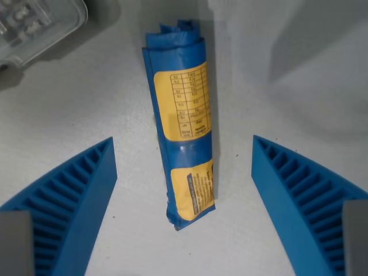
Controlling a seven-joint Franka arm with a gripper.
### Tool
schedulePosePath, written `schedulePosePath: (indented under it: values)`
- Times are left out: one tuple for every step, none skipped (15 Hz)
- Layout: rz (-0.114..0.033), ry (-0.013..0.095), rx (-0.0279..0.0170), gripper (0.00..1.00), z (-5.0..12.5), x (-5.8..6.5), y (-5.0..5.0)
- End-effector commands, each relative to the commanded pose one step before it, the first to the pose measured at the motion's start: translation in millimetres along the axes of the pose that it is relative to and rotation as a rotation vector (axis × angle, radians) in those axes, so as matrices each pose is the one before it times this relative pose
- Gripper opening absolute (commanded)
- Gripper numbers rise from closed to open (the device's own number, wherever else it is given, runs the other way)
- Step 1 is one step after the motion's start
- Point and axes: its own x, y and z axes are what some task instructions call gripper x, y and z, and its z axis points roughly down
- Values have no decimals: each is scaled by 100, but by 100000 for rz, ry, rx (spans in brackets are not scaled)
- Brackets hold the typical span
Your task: Move above the blue bag
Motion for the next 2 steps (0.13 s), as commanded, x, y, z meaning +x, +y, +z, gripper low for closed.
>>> schedulePosePath:
  values:
    - [-2860, 4763, -9221, 100, 153, -706, -230]
    - [0, 0, 0, 100, 0, 0, 0]
